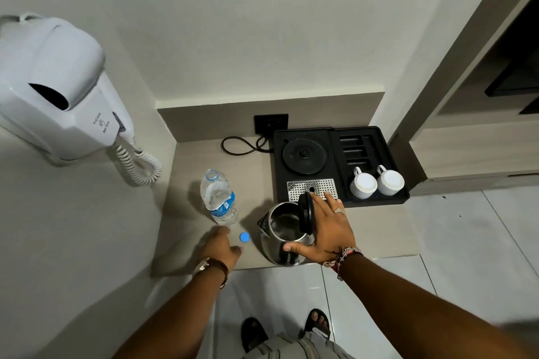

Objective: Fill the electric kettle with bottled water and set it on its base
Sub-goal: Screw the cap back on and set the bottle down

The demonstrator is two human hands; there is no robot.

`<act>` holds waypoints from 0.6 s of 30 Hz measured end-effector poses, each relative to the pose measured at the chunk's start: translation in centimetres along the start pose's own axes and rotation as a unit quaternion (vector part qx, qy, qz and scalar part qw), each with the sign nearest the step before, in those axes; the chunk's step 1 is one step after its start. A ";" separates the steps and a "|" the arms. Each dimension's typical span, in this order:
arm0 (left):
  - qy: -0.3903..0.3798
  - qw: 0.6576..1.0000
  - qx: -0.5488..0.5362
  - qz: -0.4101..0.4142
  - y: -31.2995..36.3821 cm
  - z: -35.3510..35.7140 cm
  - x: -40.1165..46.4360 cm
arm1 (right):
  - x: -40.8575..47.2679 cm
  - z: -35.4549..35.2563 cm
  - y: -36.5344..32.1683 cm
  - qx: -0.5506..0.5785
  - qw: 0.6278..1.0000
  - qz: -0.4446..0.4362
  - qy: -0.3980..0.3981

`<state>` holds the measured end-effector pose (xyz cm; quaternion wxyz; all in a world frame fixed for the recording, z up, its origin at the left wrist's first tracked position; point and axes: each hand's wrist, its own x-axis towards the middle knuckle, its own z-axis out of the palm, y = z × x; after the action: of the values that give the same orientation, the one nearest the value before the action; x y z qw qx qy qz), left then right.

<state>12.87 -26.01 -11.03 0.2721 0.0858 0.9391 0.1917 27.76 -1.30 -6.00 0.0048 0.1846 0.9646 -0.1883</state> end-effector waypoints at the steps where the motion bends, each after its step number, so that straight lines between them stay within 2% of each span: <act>1: -0.011 0.998 0.052 0.034 0.4 0.6 0.0 | 0.0 0.0 0.0 -0.002 1.000 -0.001 0.002; 3: -0.013 0.988 0.132 0.083 1.2 1.4 0.5 | 0.0 0.0 0.0 -0.008 1.000 -0.002 -0.001; 7: 0.002 0.965 0.230 0.126 2.1 2.2 1.4 | -0.1 0.2 0.0 -0.009 1.000 0.001 -0.004; 13: -0.005 0.962 0.237 0.138 1.9 0.3 -1.5 | -0.3 0.4 0.4 0.007 1.000 -0.005 0.007; 16: 0.090 0.969 0.109 0.203 3.1 -4.3 -4.4 | -0.1 0.4 0.2 0.015 1.000 -0.002 0.016; 18: 0.242 0.931 0.068 0.264 4.3 -8.7 -5.3 | 0.0 0.3 0.0 0.011 1.000 -0.002 0.011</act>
<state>12.84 -26.19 0.03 -0.0303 0.3001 0.9306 0.2073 27.76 -1.40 -6.31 -0.0079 0.1846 0.9628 -0.1971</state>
